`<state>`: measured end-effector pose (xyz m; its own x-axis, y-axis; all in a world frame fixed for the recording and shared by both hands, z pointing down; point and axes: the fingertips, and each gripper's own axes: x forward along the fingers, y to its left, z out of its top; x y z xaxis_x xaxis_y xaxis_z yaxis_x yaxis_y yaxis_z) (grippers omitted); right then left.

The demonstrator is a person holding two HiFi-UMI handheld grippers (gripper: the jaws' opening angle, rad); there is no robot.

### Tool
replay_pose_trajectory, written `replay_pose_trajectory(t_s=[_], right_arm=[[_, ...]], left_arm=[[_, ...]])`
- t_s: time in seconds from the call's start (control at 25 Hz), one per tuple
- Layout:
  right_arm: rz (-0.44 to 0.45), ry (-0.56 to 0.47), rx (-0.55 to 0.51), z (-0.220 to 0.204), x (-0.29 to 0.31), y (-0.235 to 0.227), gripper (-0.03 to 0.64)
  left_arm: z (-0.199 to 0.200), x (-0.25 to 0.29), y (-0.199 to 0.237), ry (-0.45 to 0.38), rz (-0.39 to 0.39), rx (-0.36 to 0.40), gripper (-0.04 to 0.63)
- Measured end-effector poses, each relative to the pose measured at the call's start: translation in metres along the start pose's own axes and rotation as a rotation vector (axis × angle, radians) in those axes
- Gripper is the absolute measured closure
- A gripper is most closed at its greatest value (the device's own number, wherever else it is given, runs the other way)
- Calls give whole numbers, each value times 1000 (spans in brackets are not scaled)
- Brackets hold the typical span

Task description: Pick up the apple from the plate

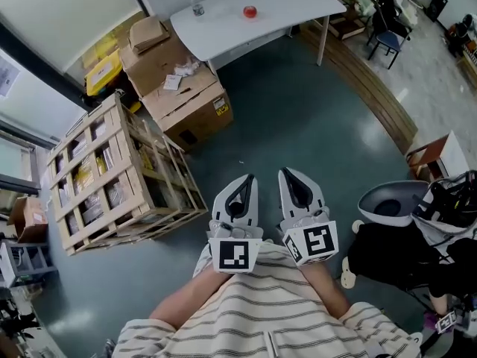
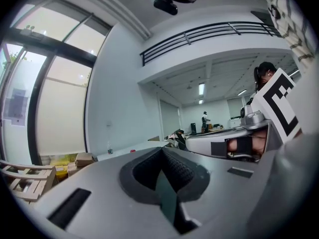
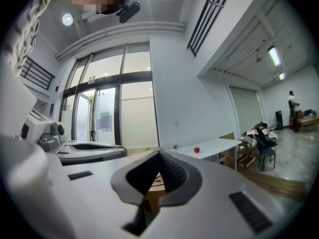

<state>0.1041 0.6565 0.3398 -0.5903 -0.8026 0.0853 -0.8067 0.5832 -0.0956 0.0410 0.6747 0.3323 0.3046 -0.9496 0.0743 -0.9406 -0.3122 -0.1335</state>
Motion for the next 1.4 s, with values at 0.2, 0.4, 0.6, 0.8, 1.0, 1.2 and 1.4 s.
replay_pose_trajectory(t_s=[0.2,0.4,0.6,0.8,1.0,1.2,1.4], right_arm=[[6,32,-14,-13,84,-26,606],[-30,48,-32,11,175,-60,606],[-52,37,-54,38,259,-88,606],[-87,60,-55,42,314,-113,606],[-95,79,-40,45,359,-141,606],[-65,77,-35,44,407,-184,606],[-1,59,-36,47,459,-244,606]], left_arm=[[-25,75,49,7,3,-54,594],[-17,163,110,2,-23,-106,594],[-12,244,154,1,-65,-160,594],[-13,297,188,5,-90,-156,594],[-18,342,210,22,-81,-183,594],[-27,401,223,41,-55,-154,594],[-30,479,228,51,10,-147,594]])
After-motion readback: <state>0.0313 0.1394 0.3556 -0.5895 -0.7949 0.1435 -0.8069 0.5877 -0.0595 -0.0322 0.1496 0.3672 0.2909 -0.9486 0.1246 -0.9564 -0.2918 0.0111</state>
